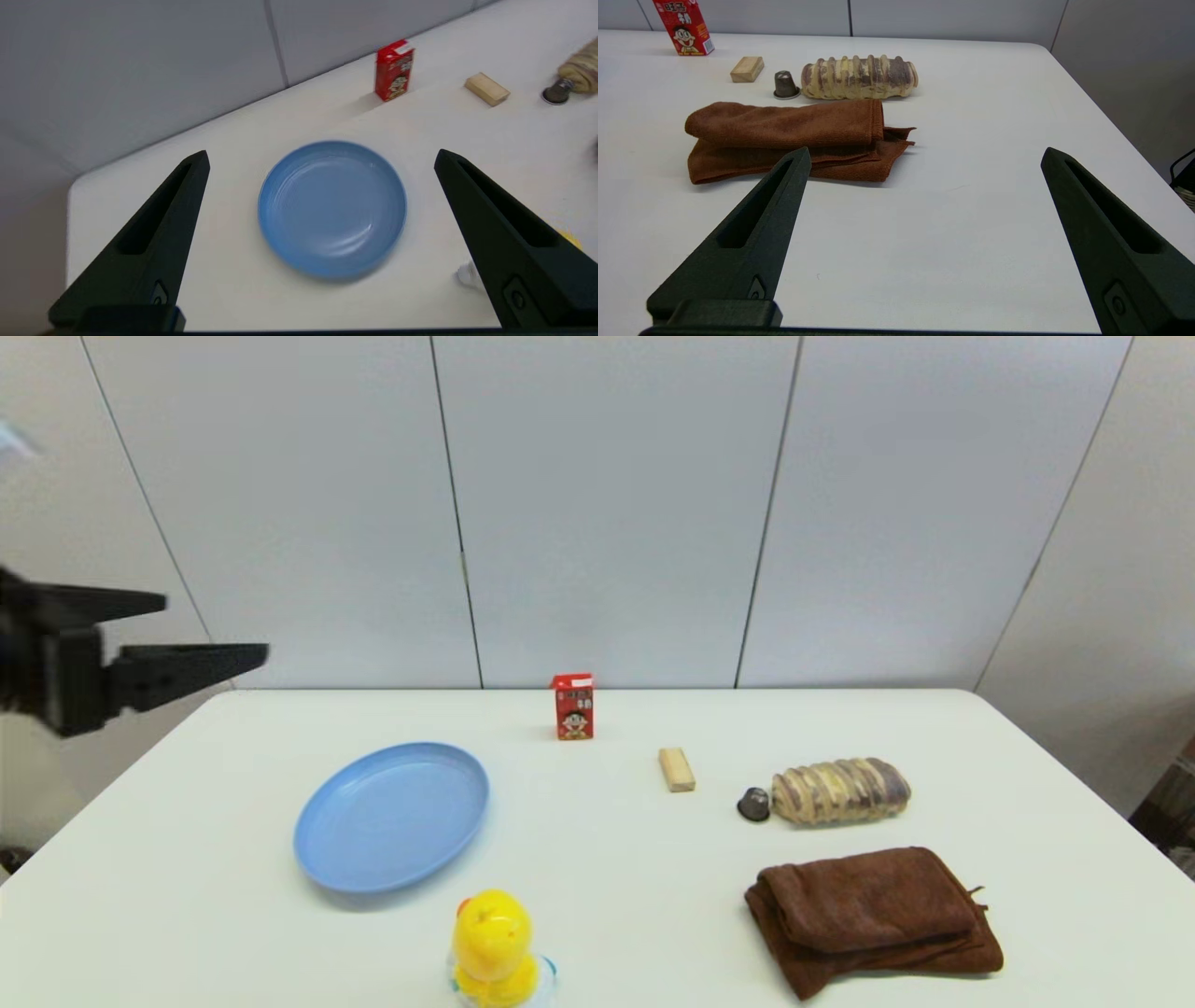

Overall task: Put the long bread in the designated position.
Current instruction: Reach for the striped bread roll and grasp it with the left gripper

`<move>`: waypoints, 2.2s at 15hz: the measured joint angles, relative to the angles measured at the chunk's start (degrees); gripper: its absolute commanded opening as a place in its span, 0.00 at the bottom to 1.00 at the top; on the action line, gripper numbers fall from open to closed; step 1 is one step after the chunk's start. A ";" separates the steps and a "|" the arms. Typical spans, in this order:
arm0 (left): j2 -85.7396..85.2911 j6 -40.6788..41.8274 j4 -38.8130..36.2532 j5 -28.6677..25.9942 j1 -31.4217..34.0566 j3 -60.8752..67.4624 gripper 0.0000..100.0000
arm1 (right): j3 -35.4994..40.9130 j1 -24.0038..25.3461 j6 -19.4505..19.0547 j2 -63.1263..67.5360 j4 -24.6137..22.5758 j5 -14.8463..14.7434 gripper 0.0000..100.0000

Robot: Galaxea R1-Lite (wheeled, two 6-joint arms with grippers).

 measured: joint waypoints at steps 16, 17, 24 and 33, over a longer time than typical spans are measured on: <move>56.71 2.29 0.27 -9.79 -31.81 -48.26 1.00 | 0.00 0.00 0.01 0.00 0.00 0.00 1.00; 58.70 1.93 -0.52 -9.89 -33.55 -49.66 1.00 | 0.00 0.00 0.01 0.00 -0.02 0.02 1.00; 69.22 -2.07 -13.45 -9.97 -41.13 -51.38 1.00 | 0.00 0.00 0.04 0.00 -0.02 0.00 1.00; 77.08 -4.83 -26.04 -9.90 -43.76 -51.38 1.00 | 0.00 0.00 0.01 0.00 0.00 0.02 1.00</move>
